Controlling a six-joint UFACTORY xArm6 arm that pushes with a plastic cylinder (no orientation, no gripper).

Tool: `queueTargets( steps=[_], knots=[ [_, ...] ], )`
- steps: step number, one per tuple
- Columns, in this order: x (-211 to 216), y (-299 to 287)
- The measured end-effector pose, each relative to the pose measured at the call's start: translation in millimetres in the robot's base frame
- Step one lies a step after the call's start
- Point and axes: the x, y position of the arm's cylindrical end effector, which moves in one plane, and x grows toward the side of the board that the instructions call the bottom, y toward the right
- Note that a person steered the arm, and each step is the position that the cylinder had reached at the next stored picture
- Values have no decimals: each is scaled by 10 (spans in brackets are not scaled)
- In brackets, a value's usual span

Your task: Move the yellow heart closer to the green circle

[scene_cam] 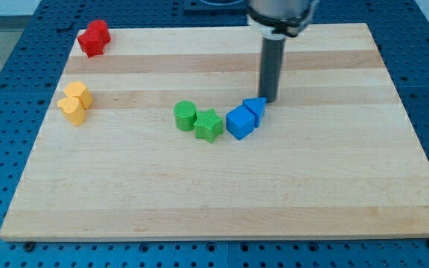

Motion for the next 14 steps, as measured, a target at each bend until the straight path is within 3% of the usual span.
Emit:
queueTargets(
  steps=[1, 3, 6, 8, 10, 13, 14],
  knots=[
    [-66, 177],
    [-829, 82],
    [-854, -48],
    [-850, -1239],
    [-420, -2233],
    [931, -2740],
    [1234, -3292]
  ],
)
